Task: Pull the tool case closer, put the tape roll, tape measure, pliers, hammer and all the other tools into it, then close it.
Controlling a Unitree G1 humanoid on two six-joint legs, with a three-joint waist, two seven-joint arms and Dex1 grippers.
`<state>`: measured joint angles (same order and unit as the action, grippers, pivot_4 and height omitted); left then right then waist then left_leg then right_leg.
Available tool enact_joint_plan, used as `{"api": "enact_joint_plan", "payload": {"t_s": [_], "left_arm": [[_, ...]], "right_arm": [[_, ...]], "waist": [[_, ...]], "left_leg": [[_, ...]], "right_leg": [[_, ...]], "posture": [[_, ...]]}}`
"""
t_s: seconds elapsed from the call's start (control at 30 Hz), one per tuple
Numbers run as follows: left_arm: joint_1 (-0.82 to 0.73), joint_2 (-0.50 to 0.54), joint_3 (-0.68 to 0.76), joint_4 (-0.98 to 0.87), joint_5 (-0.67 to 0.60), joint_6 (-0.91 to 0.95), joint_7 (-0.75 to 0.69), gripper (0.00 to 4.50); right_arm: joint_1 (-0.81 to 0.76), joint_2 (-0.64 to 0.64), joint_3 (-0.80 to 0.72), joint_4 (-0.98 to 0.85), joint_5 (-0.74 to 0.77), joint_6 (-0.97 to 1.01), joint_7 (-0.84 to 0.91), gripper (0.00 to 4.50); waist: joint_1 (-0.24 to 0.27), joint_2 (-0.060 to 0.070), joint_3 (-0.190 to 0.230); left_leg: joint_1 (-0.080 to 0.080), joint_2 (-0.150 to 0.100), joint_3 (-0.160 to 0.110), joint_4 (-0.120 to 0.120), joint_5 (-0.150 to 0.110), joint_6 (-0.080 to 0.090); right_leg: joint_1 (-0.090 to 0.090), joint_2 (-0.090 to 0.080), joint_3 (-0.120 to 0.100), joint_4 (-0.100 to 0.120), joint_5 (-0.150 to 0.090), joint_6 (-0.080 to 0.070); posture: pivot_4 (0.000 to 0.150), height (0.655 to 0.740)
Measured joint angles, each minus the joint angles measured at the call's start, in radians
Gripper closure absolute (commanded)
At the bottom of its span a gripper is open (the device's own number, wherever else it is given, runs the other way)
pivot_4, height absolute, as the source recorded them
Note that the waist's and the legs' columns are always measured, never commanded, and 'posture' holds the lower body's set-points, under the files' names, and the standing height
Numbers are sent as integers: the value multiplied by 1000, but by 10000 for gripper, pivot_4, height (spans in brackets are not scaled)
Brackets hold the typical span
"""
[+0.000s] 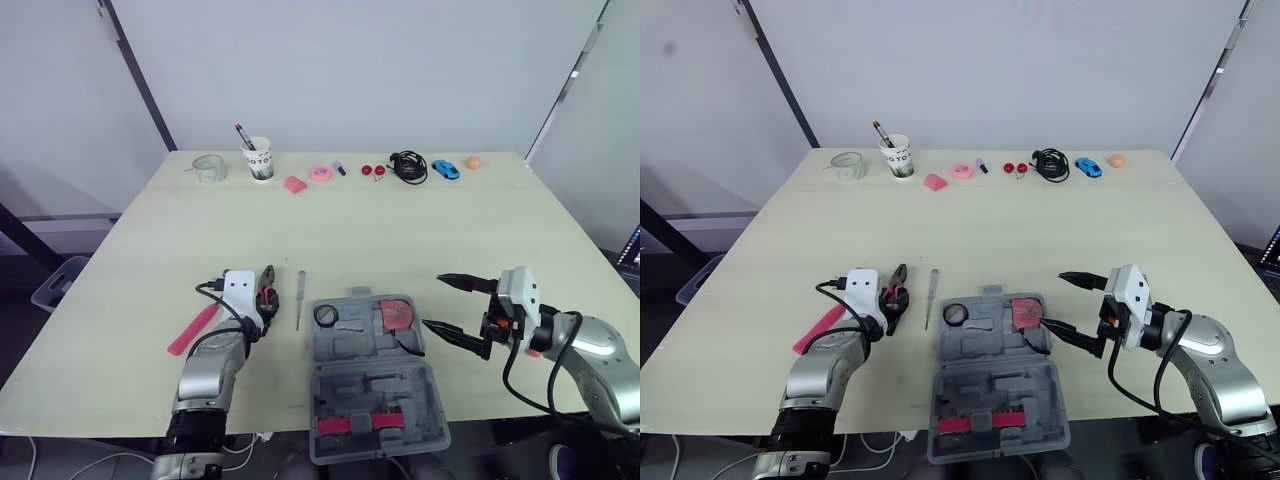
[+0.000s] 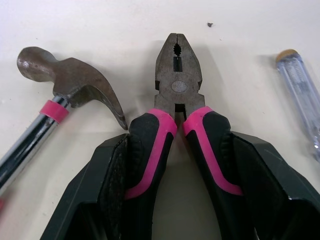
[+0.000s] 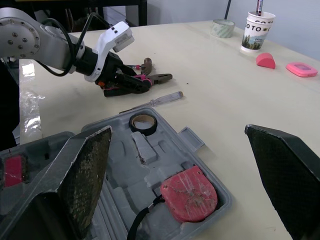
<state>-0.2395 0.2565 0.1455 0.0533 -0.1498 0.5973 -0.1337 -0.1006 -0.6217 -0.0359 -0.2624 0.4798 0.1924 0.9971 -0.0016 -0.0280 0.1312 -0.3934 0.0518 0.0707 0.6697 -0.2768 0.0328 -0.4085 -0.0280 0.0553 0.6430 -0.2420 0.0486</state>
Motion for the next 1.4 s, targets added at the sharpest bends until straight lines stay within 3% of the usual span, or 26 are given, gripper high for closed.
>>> {"api": "enact_joint_plan", "payload": {"t_s": [0.3,0.67,0.93,1.1,1.4], "left_arm": [[55,13,-12,-69,-1,17,-53,19007],[124,101,-19,-164,-12,41,-157,19008],[119,290,-39,-212,-62,-31,-418,19008],[19,426,-105,-197,-89,-92,-647,19008],[-230,431,-287,-43,-89,-189,-949,19008]], "right_arm": [[6,1,0,1,-5,-2,5,0],[8,1,0,2,-3,-4,37,0],[-6,1,8,6,-10,24,19,0],[-49,-8,40,3,-25,81,4,0],[-186,-53,154,6,-142,221,-46,0]], "waist": [[-1,0,0],[-6,0,0],[-6,0,0],[-4,0,1],[-6,0,1]], "left_leg": [[0,0,0,0,0,0],[0,1,-1,0,0,0],[-1,2,0,0,0,0],[-2,1,2,0,0,0],[-3,0,2,1,0,0]], "right_leg": [[0,0,0,0,0,0],[0,0,0,0,0,0],[-1,-1,0,0,-2,-4],[-1,-1,-2,0,-2,-4],[-2,1,-2,0,-1,-1]], "posture": [[1500,7400],[1500,7400],[1500,7400],[1500,7400],[1500,7400]]}}
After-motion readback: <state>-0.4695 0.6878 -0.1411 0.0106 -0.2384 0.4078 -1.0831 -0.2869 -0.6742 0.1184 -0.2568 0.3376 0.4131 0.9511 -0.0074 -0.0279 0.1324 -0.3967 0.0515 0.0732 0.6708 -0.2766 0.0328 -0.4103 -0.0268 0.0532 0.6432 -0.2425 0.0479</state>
